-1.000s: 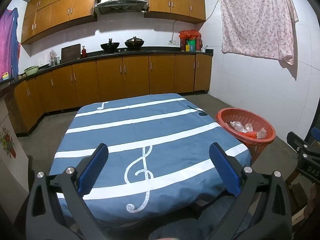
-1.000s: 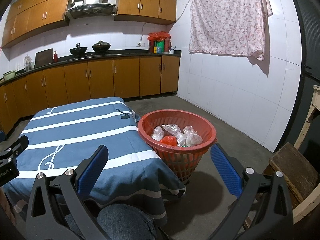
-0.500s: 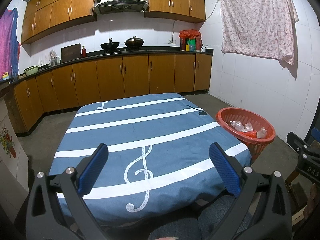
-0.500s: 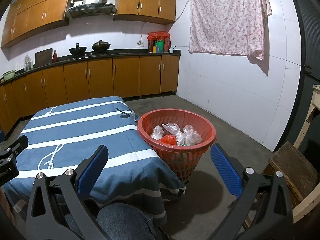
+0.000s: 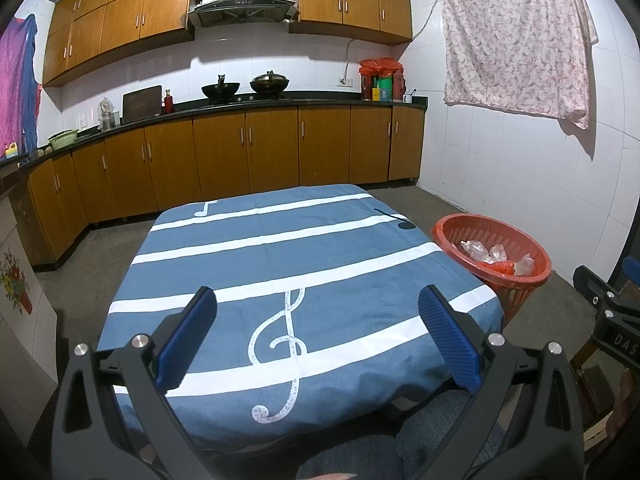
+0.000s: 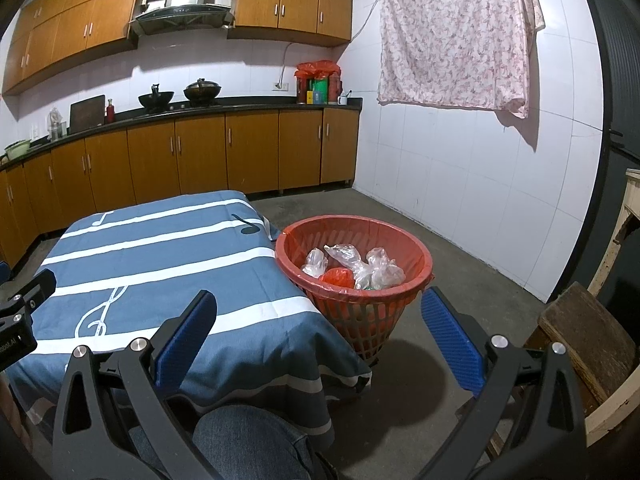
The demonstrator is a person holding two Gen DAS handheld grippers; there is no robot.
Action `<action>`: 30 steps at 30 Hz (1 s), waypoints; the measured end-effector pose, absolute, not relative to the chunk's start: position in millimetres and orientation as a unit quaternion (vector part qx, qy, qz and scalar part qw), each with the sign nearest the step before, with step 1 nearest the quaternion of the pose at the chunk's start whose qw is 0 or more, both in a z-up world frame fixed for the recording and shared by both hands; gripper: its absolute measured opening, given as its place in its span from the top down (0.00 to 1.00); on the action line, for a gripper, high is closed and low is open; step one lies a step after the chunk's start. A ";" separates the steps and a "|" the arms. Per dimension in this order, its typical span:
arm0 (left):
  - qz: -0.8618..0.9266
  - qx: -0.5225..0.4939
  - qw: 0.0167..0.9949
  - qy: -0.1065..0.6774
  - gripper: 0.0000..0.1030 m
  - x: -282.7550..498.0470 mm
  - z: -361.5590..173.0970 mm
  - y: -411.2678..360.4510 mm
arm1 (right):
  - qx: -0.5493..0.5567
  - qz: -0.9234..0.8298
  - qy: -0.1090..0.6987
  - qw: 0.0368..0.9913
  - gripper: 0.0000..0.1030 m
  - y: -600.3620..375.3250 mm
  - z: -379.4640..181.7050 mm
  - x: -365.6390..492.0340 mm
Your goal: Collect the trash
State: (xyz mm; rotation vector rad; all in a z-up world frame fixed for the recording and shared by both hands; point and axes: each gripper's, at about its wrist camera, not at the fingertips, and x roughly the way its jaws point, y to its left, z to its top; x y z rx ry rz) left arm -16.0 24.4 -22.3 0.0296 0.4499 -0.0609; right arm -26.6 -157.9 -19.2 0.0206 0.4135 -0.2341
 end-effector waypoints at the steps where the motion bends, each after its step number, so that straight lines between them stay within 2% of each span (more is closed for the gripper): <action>1: -0.030 0.015 0.974 0.223 0.04 -16.1 -22.3 24.3 | 0.010 -0.116 0.205 0.972 0.02 -157.9 -19.1 -26.7; 30: -0.019 0.012 0.973 0.231 0.04 -19.1 -29.9 25.3 | 0.011 -0.116 0.207 0.971 0.02 -160.0 -17.6 -27.3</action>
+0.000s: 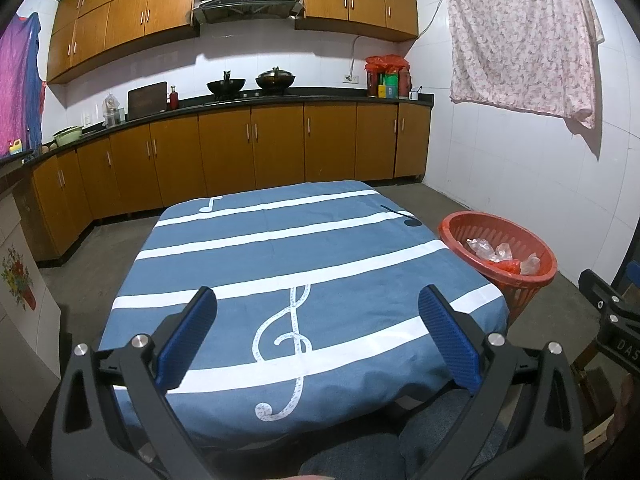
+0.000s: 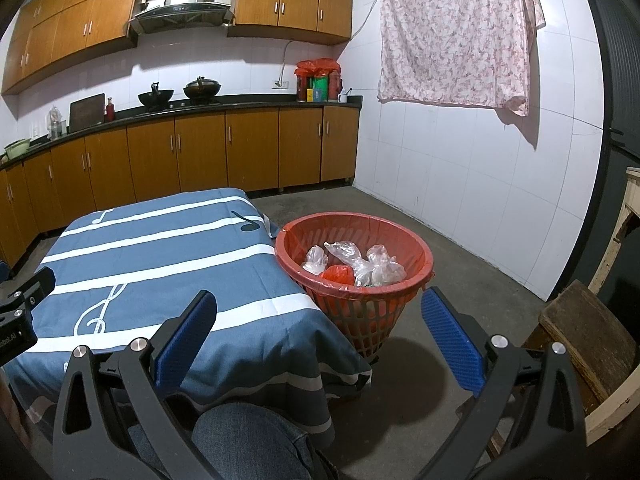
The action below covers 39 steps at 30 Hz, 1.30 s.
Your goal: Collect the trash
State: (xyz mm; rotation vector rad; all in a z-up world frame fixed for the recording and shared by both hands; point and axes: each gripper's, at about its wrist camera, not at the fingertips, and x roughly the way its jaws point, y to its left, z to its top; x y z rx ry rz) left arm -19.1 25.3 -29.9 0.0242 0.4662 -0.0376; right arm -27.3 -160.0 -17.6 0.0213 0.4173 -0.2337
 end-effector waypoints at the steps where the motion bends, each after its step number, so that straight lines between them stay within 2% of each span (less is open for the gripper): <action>1: -0.019 0.012 0.973 0.231 0.04 -18.7 -29.7 25.4 | 0.011 -0.116 0.207 0.971 0.02 -160.2 -17.5 -27.5; 39: -0.020 0.011 0.972 0.235 0.04 -17.3 -30.1 29.5 | 0.012 -0.115 0.209 0.971 0.02 -163.5 -15.8 -29.1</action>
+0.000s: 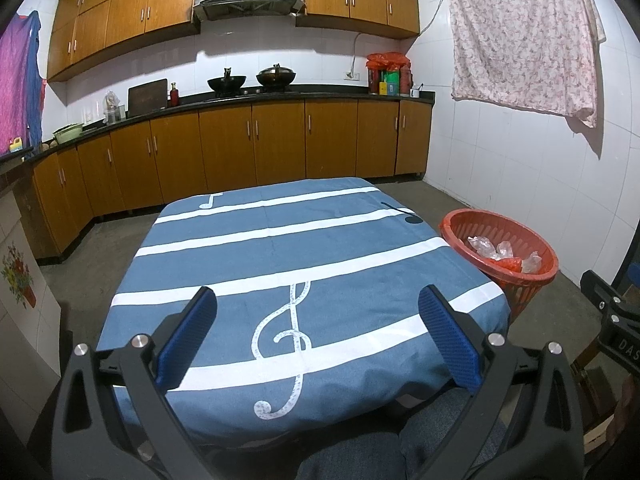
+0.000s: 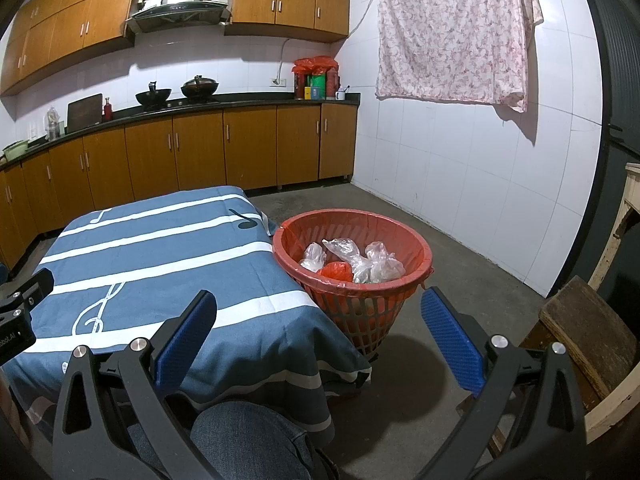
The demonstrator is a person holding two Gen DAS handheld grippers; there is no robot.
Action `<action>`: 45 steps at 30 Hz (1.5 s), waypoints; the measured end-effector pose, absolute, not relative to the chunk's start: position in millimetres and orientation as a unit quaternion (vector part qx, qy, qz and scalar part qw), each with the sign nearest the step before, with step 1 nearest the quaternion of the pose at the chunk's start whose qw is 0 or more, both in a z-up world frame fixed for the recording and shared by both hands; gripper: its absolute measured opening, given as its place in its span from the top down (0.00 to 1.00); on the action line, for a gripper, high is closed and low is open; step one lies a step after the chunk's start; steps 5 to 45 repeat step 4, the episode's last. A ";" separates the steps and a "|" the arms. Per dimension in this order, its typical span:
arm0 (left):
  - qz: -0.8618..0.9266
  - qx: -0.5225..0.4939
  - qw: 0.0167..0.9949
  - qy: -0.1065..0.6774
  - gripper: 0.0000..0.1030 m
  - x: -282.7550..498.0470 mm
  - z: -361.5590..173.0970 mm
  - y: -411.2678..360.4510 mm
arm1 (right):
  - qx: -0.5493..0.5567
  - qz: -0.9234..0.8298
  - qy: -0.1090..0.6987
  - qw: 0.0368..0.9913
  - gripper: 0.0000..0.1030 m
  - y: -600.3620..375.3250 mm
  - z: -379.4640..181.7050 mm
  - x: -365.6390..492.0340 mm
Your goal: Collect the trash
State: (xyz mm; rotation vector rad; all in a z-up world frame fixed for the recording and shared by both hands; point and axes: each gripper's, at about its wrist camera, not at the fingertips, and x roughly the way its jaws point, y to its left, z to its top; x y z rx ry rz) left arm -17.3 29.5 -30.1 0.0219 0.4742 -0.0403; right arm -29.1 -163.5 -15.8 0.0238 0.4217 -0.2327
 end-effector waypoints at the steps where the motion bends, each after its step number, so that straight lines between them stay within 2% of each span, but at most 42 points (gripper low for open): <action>1: -0.020 0.011 0.972 0.235 0.04 -17.8 -31.0 29.7 | 0.012 -0.115 0.209 0.971 0.02 -163.5 -15.7 -29.3; 45: -0.020 0.010 0.971 0.237 0.04 -19.0 -32.6 29.8 | 0.012 -0.115 0.209 0.971 0.02 -163.7 -15.4 -30.1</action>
